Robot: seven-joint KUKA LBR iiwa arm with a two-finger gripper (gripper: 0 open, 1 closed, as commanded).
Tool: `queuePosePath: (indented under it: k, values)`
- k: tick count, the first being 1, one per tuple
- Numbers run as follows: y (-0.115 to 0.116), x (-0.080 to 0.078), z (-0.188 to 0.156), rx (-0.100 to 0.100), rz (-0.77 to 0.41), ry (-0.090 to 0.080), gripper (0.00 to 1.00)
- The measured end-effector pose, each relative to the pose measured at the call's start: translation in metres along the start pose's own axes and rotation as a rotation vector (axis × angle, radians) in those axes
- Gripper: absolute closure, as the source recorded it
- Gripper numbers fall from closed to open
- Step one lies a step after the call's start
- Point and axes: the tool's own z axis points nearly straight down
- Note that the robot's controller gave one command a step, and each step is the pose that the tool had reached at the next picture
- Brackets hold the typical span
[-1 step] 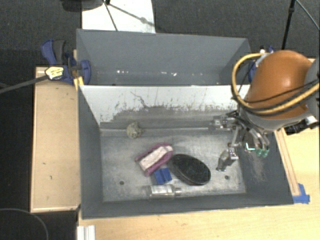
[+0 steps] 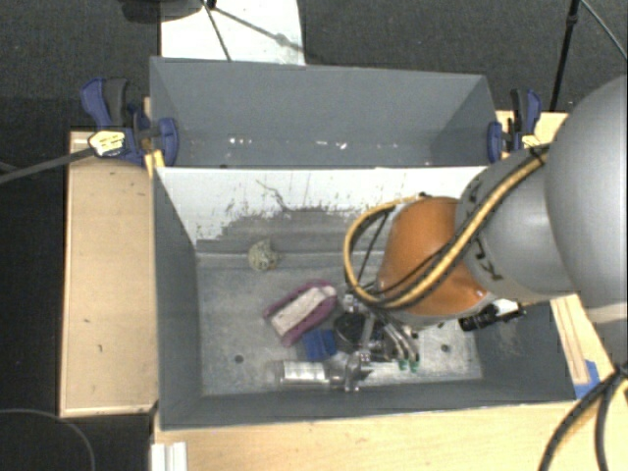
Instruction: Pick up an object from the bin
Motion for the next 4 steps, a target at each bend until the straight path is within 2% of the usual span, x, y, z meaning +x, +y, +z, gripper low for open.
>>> queuePosePath:
  k: [1,2,3,4]
  values:
    - [0.000,0.004,-0.032,0.000,0.084,-0.004,0.00]
    - [-0.009,0.003,-0.040,0.000,0.167,-0.006,0.00]
    - [-0.011,0.009,-0.002,0.002,0.384,0.001,0.00]
    - [-0.011,0.009,-0.002,0.002,0.382,0.001,0.00]
